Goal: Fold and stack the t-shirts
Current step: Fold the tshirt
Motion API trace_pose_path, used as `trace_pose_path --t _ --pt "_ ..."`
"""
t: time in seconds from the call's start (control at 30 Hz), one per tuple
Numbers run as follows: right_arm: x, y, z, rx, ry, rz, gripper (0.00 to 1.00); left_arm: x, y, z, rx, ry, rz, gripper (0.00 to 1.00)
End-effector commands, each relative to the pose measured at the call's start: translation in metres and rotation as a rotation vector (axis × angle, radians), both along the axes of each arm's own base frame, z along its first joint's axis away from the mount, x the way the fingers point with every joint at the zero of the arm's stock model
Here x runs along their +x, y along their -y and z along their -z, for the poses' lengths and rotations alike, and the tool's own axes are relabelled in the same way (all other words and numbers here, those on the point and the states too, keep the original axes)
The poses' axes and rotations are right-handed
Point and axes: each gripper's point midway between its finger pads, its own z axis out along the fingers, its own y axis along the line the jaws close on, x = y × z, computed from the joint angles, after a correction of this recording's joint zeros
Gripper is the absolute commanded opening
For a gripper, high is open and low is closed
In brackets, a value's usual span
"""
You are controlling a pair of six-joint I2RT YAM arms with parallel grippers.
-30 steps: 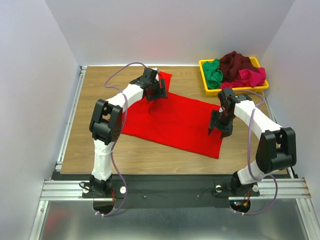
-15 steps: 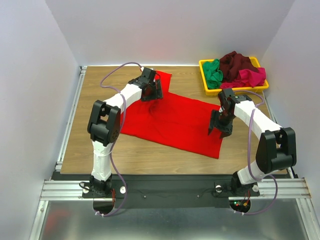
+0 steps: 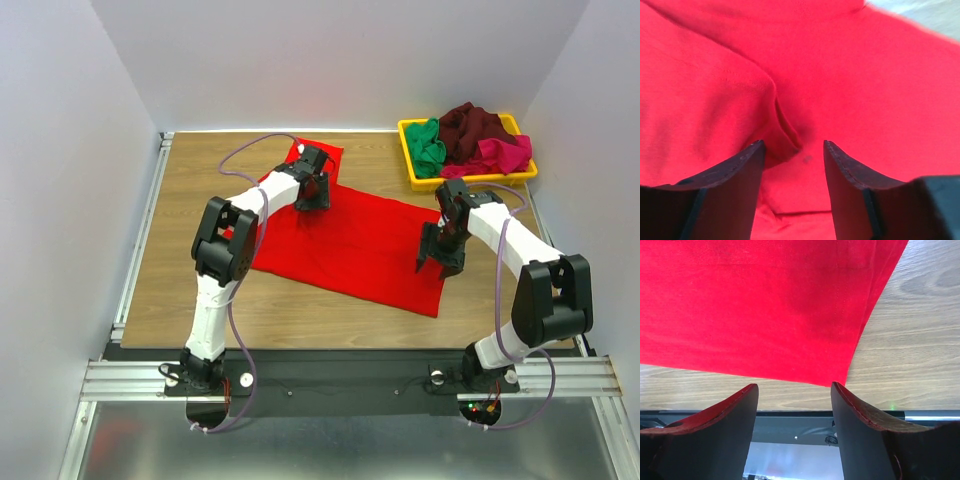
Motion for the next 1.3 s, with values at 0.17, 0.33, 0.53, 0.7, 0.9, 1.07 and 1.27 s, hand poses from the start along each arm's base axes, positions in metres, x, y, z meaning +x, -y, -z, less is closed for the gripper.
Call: trace_pose_path --t 0.17,0.33,0.53,0.7,0.9,1.07,1.27 --pt "0.003 -0.004 -0.008 0.022 0.051 -0.016 0.66 0.008 0.0 -0.014 0.04 0.038 0.003 0.36" --pt "0.003 -0.004 -0.009 0.023 0.052 -0.02 0.66 0.011 0.008 -0.015 0.023 0.04 0.019 0.15" --pt "0.002 -0.005 -0.008 0.027 0.05 -0.023 0.66 0.019 0.017 -0.022 0.002 0.05 0.024 0.0" --pt "0.001 -0.004 -0.007 0.028 0.047 -0.026 0.66 0.029 0.036 -0.033 -0.085 0.052 0.013 0.0" --pt "0.002 -0.001 -0.007 0.01 0.052 -0.035 0.66 0.025 0.051 -0.037 -0.171 0.03 0.039 0.57" --pt "0.012 0.003 -0.009 -0.021 0.072 -0.038 0.66 0.023 0.048 -0.059 -0.196 0.071 0.025 0.72" --pt "0.033 0.001 -0.013 -0.027 0.113 -0.054 0.66 0.021 0.022 -0.105 -0.208 0.187 -0.033 0.83"
